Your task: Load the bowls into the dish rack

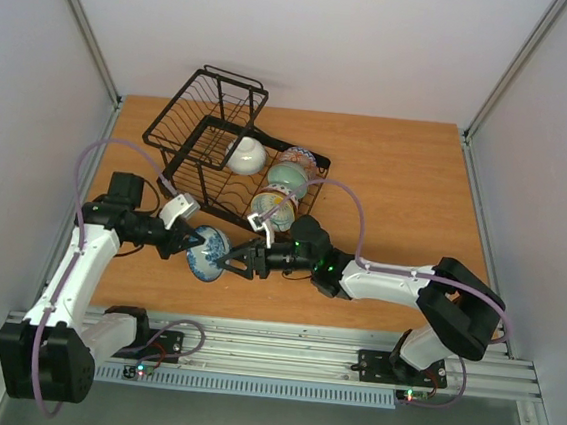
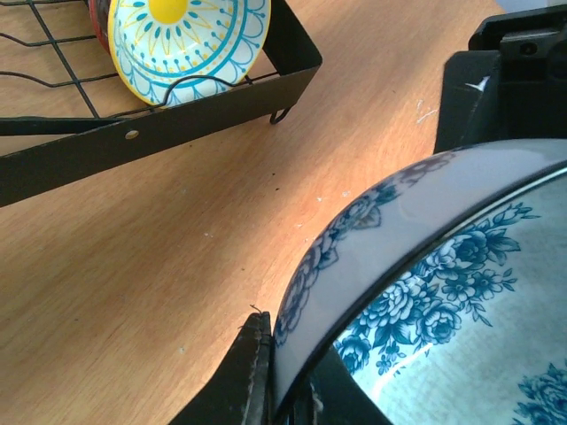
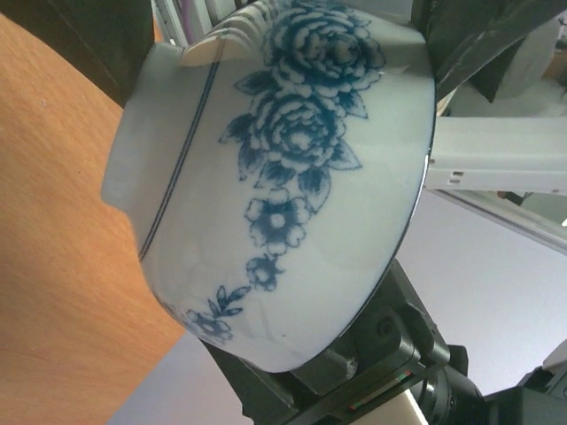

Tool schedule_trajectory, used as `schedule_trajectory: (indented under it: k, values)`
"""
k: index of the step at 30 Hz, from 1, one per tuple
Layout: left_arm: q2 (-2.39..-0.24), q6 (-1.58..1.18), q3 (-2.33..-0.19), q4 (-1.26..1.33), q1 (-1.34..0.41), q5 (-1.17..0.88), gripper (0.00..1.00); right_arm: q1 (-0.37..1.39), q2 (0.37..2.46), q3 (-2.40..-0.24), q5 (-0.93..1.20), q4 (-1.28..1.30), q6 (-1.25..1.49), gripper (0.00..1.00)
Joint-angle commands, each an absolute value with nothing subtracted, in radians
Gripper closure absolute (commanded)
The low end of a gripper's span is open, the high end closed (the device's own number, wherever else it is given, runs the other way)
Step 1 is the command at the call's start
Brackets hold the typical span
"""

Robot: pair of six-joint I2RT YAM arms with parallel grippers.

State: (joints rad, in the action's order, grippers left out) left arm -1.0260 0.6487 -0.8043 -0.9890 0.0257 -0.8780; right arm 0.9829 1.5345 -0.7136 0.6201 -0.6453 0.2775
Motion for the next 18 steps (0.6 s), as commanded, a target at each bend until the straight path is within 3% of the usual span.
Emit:
schedule_trajectory:
  k: [1,7,11,12,15,18]
  values:
    - [-1.014,0.643,-0.835,-0.995,0.022,-0.936,1.0,0.991,1.543,-0.733,0.662,-0.694,0.259,0.56]
    - [-1.012,0.605,-0.826,-0.959,0.022,-0.899,0.99,0.991,1.537,-0.731,0.661,-0.683,0.248,0.97]
    - [-1.01,0.578,-0.822,-0.932,0.021,-0.874,0.99,0.991,1.513,-0.74,0.644,-0.62,0.211,0.99]
    - [-1.009,0.569,-0.821,-0.922,0.021,-0.865,0.95,0.991,1.496,-0.746,0.633,-0.584,0.181,0.99]
    - [-1.007,0.551,-0.822,-0.917,0.021,-0.853,0.57,0.991,1.429,-0.78,0.534,-0.364,0.071,0.99]
    - [-0.986,0.532,-0.812,-0.891,0.022,-0.828,0.37,0.991,1.365,-0.861,0.396,-0.106,-0.083,0.99]
